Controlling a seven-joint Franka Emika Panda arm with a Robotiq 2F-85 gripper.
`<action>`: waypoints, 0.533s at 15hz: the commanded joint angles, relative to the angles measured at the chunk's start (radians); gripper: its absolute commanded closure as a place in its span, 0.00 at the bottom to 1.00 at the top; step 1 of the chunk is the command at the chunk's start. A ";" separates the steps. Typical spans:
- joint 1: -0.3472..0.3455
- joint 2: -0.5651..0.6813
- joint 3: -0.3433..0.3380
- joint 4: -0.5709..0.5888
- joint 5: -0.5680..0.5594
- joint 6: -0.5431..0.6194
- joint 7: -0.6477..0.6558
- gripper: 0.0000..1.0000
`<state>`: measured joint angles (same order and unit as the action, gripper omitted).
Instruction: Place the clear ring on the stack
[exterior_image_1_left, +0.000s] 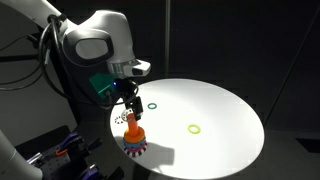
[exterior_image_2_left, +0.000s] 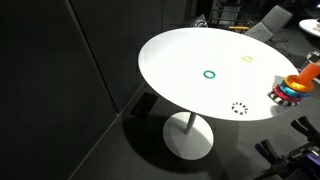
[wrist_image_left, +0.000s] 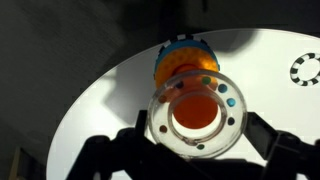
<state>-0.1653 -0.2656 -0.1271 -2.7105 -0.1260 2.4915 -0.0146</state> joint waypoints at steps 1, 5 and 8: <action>-0.009 0.005 0.028 0.033 -0.054 -0.037 0.043 0.30; -0.005 0.008 0.020 0.032 -0.036 -0.036 0.022 0.30; -0.007 0.017 0.015 0.031 -0.034 -0.037 0.019 0.30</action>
<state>-0.1653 -0.2615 -0.1083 -2.6984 -0.1526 2.4777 0.0009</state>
